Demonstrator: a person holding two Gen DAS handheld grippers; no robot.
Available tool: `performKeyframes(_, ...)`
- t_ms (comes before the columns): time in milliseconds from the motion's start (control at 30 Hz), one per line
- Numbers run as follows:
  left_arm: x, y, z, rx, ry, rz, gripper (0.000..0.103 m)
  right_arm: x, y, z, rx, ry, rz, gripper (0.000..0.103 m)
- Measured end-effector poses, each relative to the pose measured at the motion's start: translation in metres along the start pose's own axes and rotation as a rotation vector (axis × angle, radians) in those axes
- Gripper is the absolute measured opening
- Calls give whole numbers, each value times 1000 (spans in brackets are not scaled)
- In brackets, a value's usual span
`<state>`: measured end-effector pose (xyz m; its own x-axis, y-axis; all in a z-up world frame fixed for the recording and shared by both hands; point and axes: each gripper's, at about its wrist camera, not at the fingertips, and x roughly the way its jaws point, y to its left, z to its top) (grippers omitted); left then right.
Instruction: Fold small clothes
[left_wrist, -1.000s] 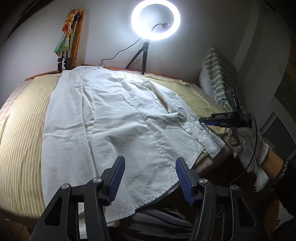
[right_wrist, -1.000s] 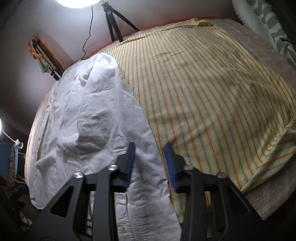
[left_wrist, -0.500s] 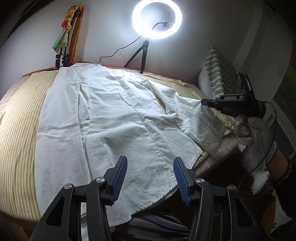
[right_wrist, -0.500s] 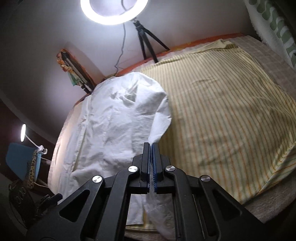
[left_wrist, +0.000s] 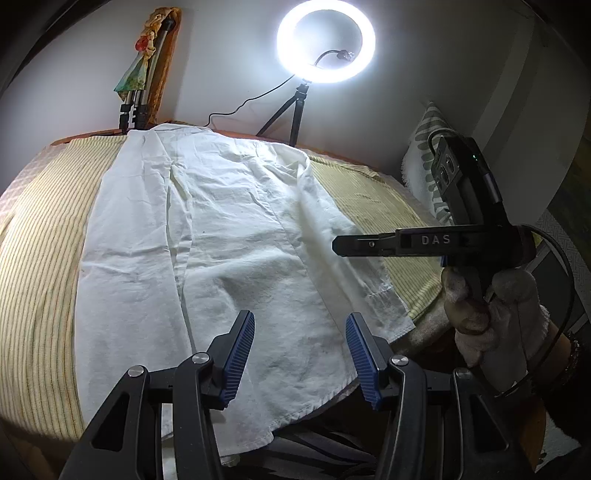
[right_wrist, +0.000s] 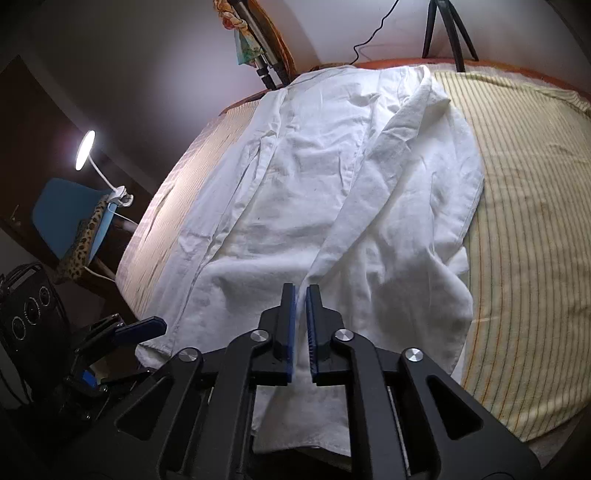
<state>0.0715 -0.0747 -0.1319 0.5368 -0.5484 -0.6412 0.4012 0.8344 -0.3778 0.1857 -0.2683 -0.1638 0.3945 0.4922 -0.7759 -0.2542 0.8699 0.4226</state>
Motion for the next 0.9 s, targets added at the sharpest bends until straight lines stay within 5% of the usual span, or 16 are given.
performKeyframes(100, 5, -2, 2, -10, 10, -30, 53, -16, -8, -2, 0, -15, 39, 41)
performKeyframes(333, 45, -25, 9, 17, 68, -67, 59, -59, -43, 36, 67, -134, -11, 43)
performKeyframes(567, 91, -23, 9, -44, 158, -65, 55, -39, -90, 99, 158, -137, -50, 43)
performKeyframes(833, 109, -8, 8, -86, 174, -83, 11, 34, -103, 162, 167, -35, -143, 41)
performKeyframes(900, 110, -6, 8, -91, 175, -90, 6, 51, -103, 172, 159, -5, -165, 13)
